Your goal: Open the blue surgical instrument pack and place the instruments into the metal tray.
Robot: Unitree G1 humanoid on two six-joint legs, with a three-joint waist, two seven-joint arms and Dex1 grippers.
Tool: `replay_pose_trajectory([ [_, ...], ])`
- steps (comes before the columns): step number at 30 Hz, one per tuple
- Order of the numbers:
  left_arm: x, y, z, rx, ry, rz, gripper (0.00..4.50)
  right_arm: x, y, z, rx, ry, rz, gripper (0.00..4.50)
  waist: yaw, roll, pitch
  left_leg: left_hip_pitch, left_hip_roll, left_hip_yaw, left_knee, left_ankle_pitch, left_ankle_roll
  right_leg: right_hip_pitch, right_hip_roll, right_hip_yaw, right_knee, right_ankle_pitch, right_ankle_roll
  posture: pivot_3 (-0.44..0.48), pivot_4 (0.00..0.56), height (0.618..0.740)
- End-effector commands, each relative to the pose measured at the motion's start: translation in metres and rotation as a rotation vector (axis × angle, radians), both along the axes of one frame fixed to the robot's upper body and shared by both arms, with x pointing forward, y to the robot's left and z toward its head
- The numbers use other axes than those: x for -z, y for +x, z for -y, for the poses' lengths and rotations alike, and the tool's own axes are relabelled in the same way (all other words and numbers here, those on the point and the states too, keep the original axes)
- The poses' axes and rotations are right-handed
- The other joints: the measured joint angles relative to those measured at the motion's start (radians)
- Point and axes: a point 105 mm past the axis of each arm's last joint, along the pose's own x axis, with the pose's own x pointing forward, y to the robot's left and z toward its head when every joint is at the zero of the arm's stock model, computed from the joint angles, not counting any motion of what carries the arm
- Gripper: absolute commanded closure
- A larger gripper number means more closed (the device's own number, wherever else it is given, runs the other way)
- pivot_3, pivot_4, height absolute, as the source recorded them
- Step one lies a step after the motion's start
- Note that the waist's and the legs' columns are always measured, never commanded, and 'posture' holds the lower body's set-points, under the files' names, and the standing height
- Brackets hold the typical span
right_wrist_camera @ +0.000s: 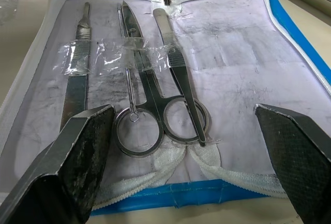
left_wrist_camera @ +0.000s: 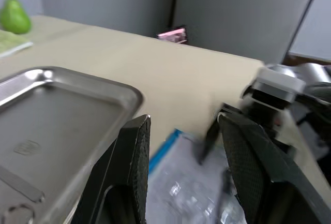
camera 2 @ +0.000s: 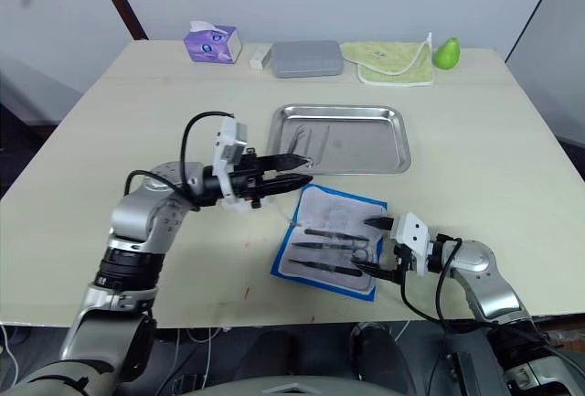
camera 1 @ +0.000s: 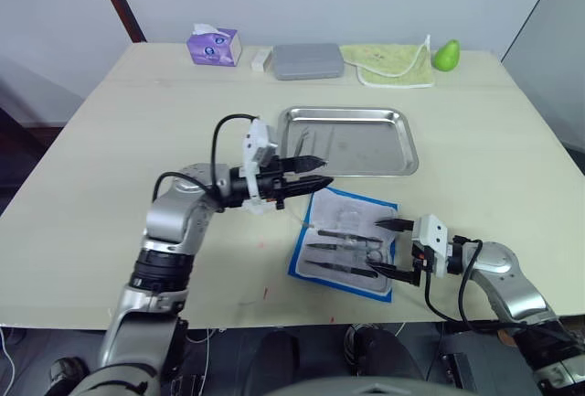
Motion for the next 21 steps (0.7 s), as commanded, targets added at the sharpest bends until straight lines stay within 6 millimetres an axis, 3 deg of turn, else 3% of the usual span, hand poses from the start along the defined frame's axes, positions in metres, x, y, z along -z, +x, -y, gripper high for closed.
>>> replay_pose_trajectory([
  [1, -0.009, -0.014, -0.029, 0.061, 0.008, 0.021, 0.59, 0.062, -0.027, 0.021, 0.045, -0.164, -0.233, 0.00, 0.003, 0.001, 0.001, 0.000, 0.000, 0.000, 0.000, 0.000, 0.000, 0.000, 0.000, 0.000, 0.000, 0.000, -0.001, 0.000, 0.150, 0.736],
  [3, -0.005, -0.020, -0.044, 0.067, 0.056, 0.025, 0.10, 0.067, -0.029, 0.024, 0.047, -0.168, -0.238, 0.00, 0.003, 0.003, 0.003, 0.000, 0.001, -0.001, 0.000, 0.000, 0.000, 0.000, 0.000, -0.001, 0.000, -0.001, -0.002, 0.000, 0.150, 0.736],
  [11, -0.003, -0.027, -0.086, -0.004, 0.149, 0.004, 0.10, 0.060, -0.032, 0.030, 0.041, -0.162, -0.228, 0.00, 0.013, 0.000, 0.004, 0.000, 0.001, 0.000, 0.000, 0.000, 0.000, -0.001, -0.007, -0.001, -0.001, -0.002, 0.000, 0.000, 0.150, 0.736],
  [17, -0.005, -0.027, -0.091, -0.001, 0.181, 0.005, 0.10, 0.055, -0.033, 0.032, 0.043, -0.161, -0.226, 0.00, 0.030, 0.000, 0.004, -0.003, 0.001, 0.000, -0.001, -0.001, 0.001, -0.003, -0.005, -0.002, -0.001, -0.002, -0.002, 0.000, 0.150, 0.736],
  [21, -0.003, -0.023, -0.083, 0.018, 0.218, 0.039, 0.10, 0.053, -0.032, 0.032, 0.046, -0.159, -0.224, 0.00, 0.031, 0.000, 0.004, -0.006, 0.000, 0.000, -0.001, -0.001, 0.001, -0.006, -0.005, -0.002, -0.001, -0.002, -0.002, 0.000, 0.150, 0.736],
])
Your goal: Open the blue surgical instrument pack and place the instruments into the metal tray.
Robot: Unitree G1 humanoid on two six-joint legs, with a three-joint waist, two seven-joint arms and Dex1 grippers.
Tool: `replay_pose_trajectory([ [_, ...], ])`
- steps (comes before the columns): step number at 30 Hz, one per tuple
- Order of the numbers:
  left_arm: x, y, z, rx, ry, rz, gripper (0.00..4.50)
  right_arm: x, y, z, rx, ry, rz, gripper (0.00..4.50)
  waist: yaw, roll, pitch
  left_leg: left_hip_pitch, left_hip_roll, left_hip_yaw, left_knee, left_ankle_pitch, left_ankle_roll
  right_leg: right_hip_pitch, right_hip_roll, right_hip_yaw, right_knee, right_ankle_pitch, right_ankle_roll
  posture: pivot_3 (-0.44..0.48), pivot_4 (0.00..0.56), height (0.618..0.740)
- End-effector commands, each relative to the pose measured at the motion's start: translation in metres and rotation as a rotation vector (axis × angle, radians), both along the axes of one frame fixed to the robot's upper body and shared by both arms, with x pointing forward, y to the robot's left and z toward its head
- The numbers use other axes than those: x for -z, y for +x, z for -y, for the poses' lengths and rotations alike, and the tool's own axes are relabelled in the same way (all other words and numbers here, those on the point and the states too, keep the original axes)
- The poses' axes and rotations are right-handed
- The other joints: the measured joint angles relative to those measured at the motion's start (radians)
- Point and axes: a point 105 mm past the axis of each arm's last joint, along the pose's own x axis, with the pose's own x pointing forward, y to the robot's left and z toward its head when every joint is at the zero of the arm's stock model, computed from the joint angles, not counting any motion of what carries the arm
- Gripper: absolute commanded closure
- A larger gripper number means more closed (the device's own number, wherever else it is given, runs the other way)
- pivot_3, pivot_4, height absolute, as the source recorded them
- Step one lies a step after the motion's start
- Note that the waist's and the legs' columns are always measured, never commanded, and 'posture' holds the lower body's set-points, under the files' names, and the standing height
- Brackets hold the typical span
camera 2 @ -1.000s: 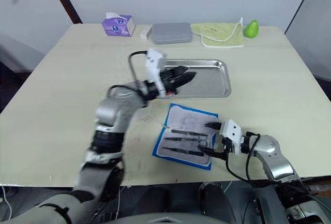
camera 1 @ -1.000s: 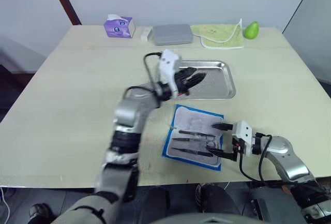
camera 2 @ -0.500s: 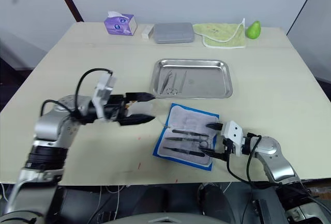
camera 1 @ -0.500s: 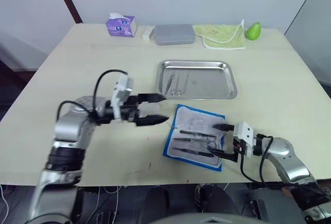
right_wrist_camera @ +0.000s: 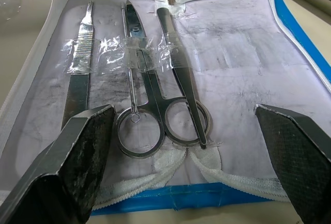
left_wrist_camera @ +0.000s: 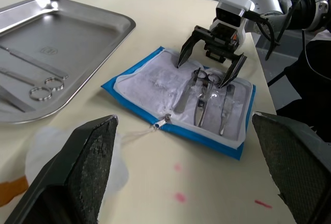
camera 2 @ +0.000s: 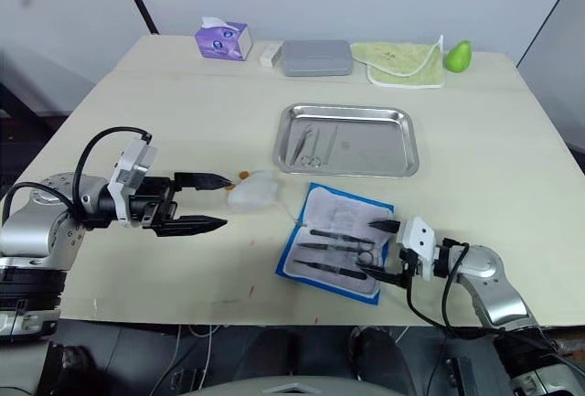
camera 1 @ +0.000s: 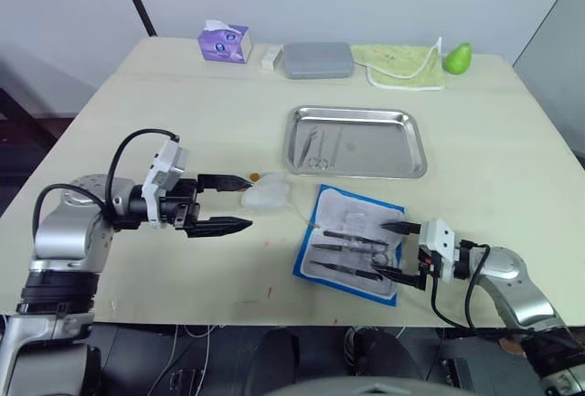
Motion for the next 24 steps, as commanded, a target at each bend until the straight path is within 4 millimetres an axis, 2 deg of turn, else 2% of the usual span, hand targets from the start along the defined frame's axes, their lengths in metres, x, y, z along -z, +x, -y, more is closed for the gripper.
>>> replay_pose_trajectory([
  [1, -0.006, 0.002, 0.012, 0.055, 0.048, 0.078, 0.10, 0.052, -0.026, 0.021, 0.039, -0.148, -0.222, 0.00, 0.000, 0.000, 0.000, 0.000, 0.000, 0.000, 0.000, 0.000, 0.000, 0.000, 0.000, 0.000, 0.000, 0.000, 0.000, 0.000, 0.150, 0.736],
  [5, 0.001, 0.009, 0.046, 0.110, 0.085, 0.123, 0.10, 0.050, -0.025, 0.018, 0.042, -0.141, -0.218, 0.00, 0.003, 0.000, 0.000, -0.001, -0.001, 0.000, 0.000, 0.000, 0.000, 0.000, 0.000, -0.001, 0.000, 0.000, 0.000, 0.000, 0.150, 0.736],
  [9, 0.012, 0.015, 0.071, 0.173, 0.123, 0.126, 0.10, 0.050, -0.024, 0.017, 0.045, -0.140, -0.217, 0.00, -0.001, -0.001, 0.000, -0.003, -0.003, 0.001, 0.001, 0.000, 0.000, 0.000, 0.003, 0.000, 0.000, 0.000, 0.000, 0.000, 0.150, 0.736],
  [12, 0.018, 0.022, 0.079, 0.173, 0.141, 0.137, 0.86, 0.050, -0.024, 0.016, 0.043, -0.144, -0.213, 0.00, -0.003, 0.000, 0.001, -0.003, -0.005, 0.001, 0.001, 0.000, 0.000, 0.000, 0.004, -0.001, 0.000, 0.000, 0.000, 0.000, 0.150, 0.736],
  [13, 0.024, 0.023, 0.085, 0.202, 0.153, 0.139, 1.38, 0.049, -0.023, 0.016, 0.046, -0.144, -0.210, 0.00, -0.003, 0.001, 0.001, -0.003, -0.005, 0.001, 0.001, 0.000, 0.000, 0.000, 0.004, 0.000, 0.001, 0.000, 0.001, 0.000, 0.150, 0.736],
  [16, 0.038, 0.021, 0.097, 0.276, 0.185, 0.148, 2.57, 0.049, -0.024, 0.016, 0.052, -0.144, -0.207, 0.00, -0.003, 0.000, 0.001, -0.003, -0.005, 0.002, 0.001, 0.000, 0.000, 0.000, 0.005, -0.001, 0.001, 0.000, 0.001, 0.000, 0.150, 0.736],
  [24, 0.055, 0.025, 0.114, 0.355, 0.209, 0.158, 2.57, 0.050, -0.024, 0.015, 0.063, -0.138, -0.207, 0.00, -0.002, 0.000, 0.001, -0.003, -0.005, 0.002, 0.002, 0.000, 0.000, 0.000, 0.005, -0.002, 0.001, 0.000, 0.001, 0.000, 0.150, 0.736],
])
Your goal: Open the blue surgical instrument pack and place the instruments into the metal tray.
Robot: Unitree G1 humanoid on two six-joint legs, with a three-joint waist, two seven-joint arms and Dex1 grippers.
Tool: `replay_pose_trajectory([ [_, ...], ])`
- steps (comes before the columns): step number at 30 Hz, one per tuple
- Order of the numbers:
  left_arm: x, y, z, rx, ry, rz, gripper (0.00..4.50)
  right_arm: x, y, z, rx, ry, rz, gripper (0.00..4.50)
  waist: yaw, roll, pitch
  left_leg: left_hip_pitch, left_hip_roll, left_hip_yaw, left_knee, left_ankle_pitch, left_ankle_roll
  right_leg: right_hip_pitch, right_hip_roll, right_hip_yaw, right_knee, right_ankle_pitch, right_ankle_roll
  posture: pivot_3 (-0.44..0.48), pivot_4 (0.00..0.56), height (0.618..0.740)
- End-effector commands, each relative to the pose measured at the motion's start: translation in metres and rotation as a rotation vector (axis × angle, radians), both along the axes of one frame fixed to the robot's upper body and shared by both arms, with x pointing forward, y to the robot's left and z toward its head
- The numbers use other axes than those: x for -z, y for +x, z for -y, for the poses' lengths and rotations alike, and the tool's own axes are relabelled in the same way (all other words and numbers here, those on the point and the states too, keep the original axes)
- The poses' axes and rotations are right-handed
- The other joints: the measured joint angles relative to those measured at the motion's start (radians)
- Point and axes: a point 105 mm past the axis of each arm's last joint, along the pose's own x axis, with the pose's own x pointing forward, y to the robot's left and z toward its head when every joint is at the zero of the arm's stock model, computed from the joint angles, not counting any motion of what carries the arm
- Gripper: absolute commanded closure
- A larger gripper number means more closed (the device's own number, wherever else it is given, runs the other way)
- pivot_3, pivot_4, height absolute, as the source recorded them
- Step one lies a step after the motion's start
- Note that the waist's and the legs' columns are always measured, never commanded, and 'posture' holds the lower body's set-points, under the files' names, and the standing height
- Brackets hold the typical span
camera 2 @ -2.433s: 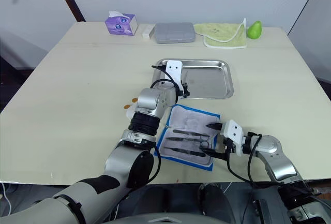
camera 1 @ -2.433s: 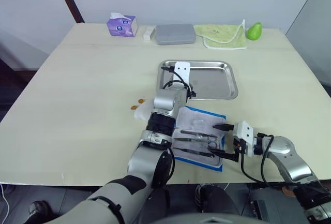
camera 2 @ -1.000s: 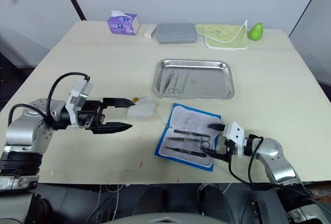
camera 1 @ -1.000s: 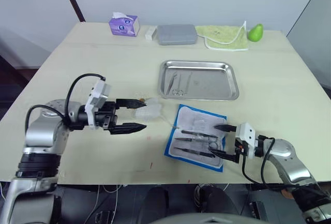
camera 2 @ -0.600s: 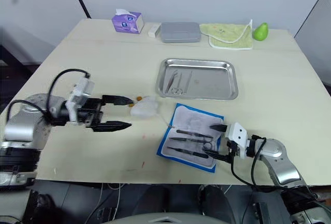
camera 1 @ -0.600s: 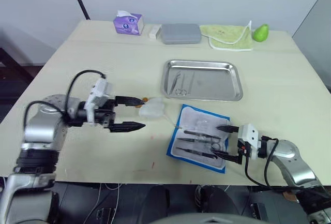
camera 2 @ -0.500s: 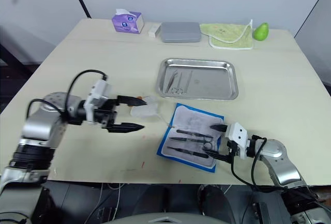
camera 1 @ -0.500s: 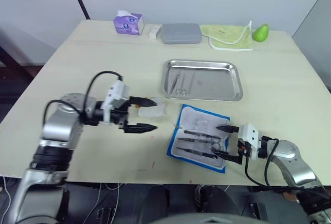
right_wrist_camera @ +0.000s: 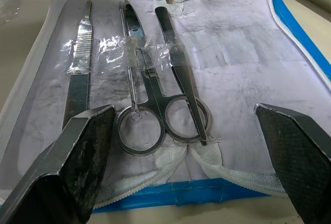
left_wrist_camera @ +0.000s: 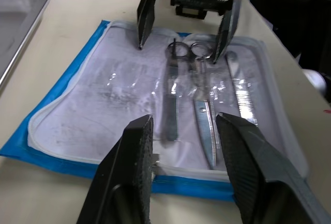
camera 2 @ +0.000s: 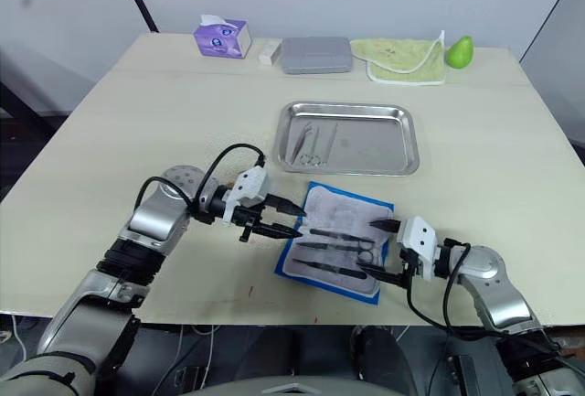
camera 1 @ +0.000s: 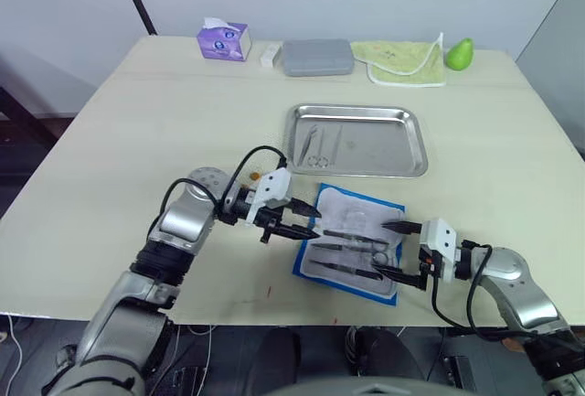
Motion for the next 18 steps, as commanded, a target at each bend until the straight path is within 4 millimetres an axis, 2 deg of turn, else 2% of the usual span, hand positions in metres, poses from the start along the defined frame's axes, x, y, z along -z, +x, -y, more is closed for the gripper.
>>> replay_pose_trajectory([
  [1, 0.002, 0.001, 0.010, 0.046, 0.018, 0.037, 2.57, 0.053, -0.023, 0.015, 0.042, -0.137, -0.213, 0.00, 0.000, 0.000, 0.000, 0.000, 0.000, 0.000, 0.000, 0.000, 0.000, 0.000, 0.000, 0.000, 0.000, 0.000, 0.000, 0.000, 0.150, 0.736],
  [10, 0.017, 0.014, 0.022, 0.050, 0.077, 0.063, 2.57, 0.056, -0.022, 0.014, 0.053, -0.133, -0.212, 0.00, -0.001, -0.001, 0.000, 0.000, 0.000, -0.001, 0.000, 0.000, 0.000, 0.000, 0.000, 0.000, 0.001, 0.000, 0.001, 0.000, 0.150, 0.736],
  [18, 0.027, 0.015, 0.031, 0.067, 0.125, 0.065, 2.57, 0.059, -0.024, 0.013, 0.054, -0.134, -0.215, 0.00, -0.002, -0.001, -0.001, 0.000, 0.000, -0.001, 0.001, 0.000, 0.000, 0.000, 0.001, 0.000, 0.001, 0.002, 0.004, 0.000, 0.150, 0.736],
])
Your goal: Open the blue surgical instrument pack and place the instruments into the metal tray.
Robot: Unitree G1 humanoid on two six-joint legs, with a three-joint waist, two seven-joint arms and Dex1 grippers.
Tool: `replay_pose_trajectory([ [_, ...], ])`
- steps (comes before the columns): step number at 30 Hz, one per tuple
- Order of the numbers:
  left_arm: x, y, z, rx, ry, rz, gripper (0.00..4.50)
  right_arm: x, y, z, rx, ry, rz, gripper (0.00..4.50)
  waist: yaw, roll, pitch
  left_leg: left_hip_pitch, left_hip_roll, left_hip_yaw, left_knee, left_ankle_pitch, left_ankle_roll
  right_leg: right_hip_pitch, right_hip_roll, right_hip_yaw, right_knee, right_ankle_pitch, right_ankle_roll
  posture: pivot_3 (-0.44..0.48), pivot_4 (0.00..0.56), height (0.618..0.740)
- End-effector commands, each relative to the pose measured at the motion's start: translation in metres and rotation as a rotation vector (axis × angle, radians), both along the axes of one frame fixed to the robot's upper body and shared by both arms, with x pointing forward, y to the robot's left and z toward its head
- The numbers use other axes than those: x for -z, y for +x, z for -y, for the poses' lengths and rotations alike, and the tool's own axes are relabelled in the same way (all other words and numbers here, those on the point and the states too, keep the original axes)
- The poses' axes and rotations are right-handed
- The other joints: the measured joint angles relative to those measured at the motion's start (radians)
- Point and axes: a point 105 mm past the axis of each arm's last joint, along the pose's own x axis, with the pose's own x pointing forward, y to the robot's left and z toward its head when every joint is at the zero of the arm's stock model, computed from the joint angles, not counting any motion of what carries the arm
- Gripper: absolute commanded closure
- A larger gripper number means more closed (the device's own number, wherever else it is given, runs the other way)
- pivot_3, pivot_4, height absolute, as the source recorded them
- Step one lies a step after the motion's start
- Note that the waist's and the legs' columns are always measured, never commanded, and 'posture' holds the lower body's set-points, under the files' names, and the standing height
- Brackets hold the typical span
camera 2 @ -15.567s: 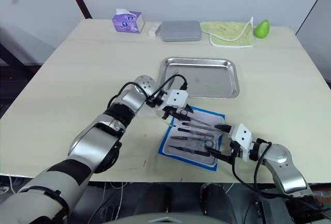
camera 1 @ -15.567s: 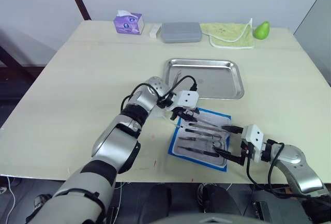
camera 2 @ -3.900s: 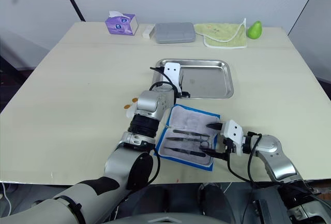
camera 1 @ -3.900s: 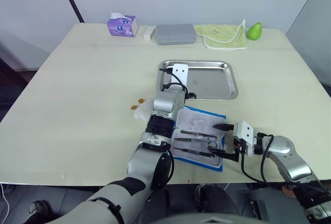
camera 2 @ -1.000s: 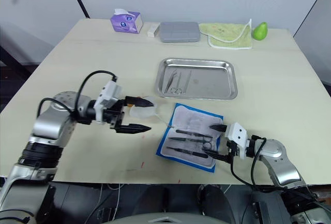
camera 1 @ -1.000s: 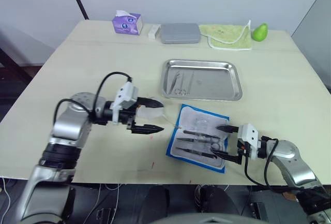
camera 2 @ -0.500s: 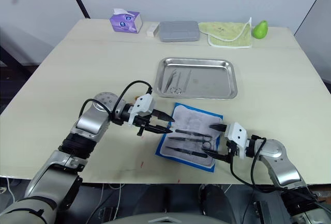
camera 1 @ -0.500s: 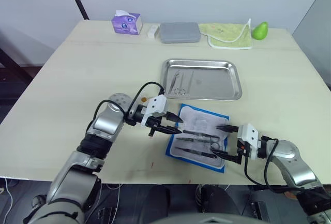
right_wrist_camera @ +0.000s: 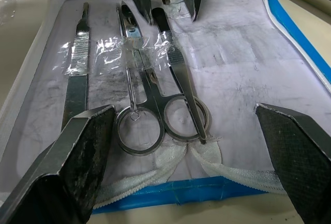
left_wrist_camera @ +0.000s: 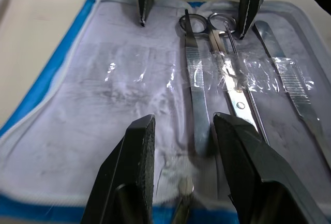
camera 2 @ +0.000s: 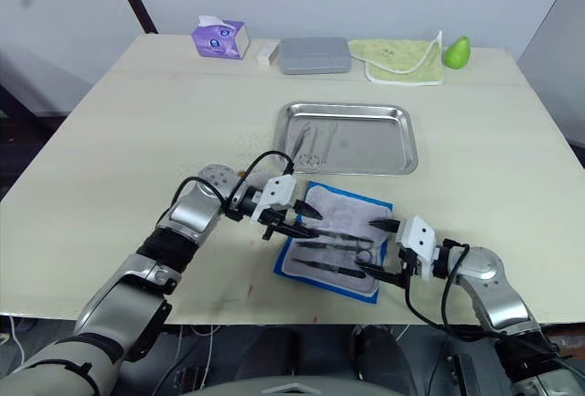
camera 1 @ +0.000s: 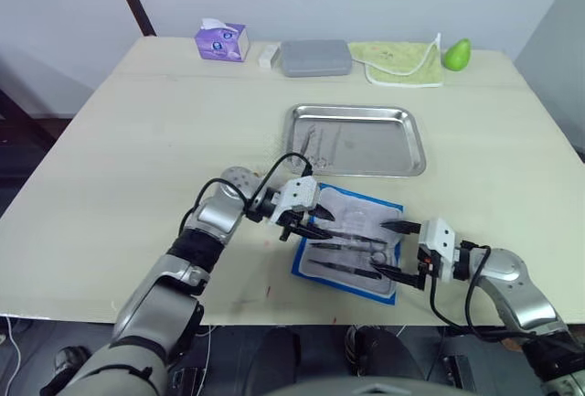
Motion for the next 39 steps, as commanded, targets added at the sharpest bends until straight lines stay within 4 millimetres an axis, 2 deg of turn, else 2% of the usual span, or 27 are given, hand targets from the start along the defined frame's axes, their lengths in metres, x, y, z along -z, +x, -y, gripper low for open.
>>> replay_pose_trajectory([
  [1, 0.000, 0.001, 0.005, 0.024, 0.029, 0.032, 2.57, 0.059, -0.024, 0.014, 0.039, -0.145, -0.218, 0.00, 0.000, 0.000, 0.000, 0.000, 0.000, 0.000, 0.000, 0.000, 0.000, 0.000, 0.000, 0.000, 0.000, 0.000, 0.000, 0.000, 0.150, 0.736],
  [8, 0.006, 0.000, 0.007, 0.030, 0.073, 0.034, 2.57, 0.059, -0.023, 0.011, 0.035, -0.142, -0.216, 0.00, 0.000, 0.000, -0.001, 0.005, 0.000, 0.000, 0.000, 0.000, 0.000, 0.005, 0.000, 0.000, 0.000, 0.000, 0.000, 0.000, 0.150, 0.736],
  [11, 0.008, -0.001, 0.004, 0.028, 0.099, 0.029, 3.39, 0.059, -0.024, 0.008, 0.030, -0.140, -0.219, 0.00, -0.001, 0.000, -0.001, 0.006, 0.000, 0.000, 0.000, 0.000, 0.000, 0.006, 0.000, 0.000, 0.000, -0.002, -0.003, 0.000, 0.150, 0.736],
  [14, 0.007, -0.001, 0.002, 0.030, 0.120, 0.020, 4.47, 0.063, -0.028, 0.007, 0.026, -0.144, -0.224, 0.00, -0.001, -0.001, -0.002, 0.006, 0.000, 0.000, 0.000, 0.000, 0.000, 0.006, 0.000, 0.000, 0.000, -0.002, -0.003, 0.000, 0.150, 0.736],
  [24, -0.011, 0.001, 0.005, 0.032, 0.151, 0.035, 4.47, 0.076, -0.031, 0.005, 0.016, -0.187, -0.247, 0.00, -0.006, -0.003, -0.004, 0.008, 0.006, 0.000, 0.000, 0.000, 0.000, 0.006, 0.007, 0.002, 0.001, -0.002, -0.004, 0.000, 0.150, 0.736],
  [27, -0.015, 0.002, 0.006, 0.032, 0.158, 0.037, 4.47, 0.074, -0.028, 0.001, 0.010, -0.201, -0.246, 0.00, -0.012, -0.003, -0.004, 0.008, 0.007, 0.000, 0.000, 0.000, 0.000, 0.006, 0.009, 0.002, 0.001, -0.002, -0.005, 0.000, 0.150, 0.736],
  [33, -0.028, 0.003, 0.004, 0.039, 0.181, 0.050, 4.47, 0.091, -0.030, 0.004, 0.018, -0.253, -0.279, 0.00, -0.028, -0.005, -0.005, 0.009, 0.008, 0.000, 0.000, 0.000, 0.000, 0.006, 0.011, 0.004, 0.001, -0.002, -0.006, 0.000, 0.150, 0.736],
  [39, -0.035, 0.005, -0.001, 0.036, 0.194, 0.054, 4.47, 0.091, -0.032, 0.001, 0.008, -0.250, -0.286, 0.00, -0.031, -0.005, -0.006, 0.011, 0.010, 0.000, -0.001, 0.000, 0.000, 0.006, 0.013, 0.005, 0.001, -0.002, -0.006, 0.000, 0.150, 0.736],
])
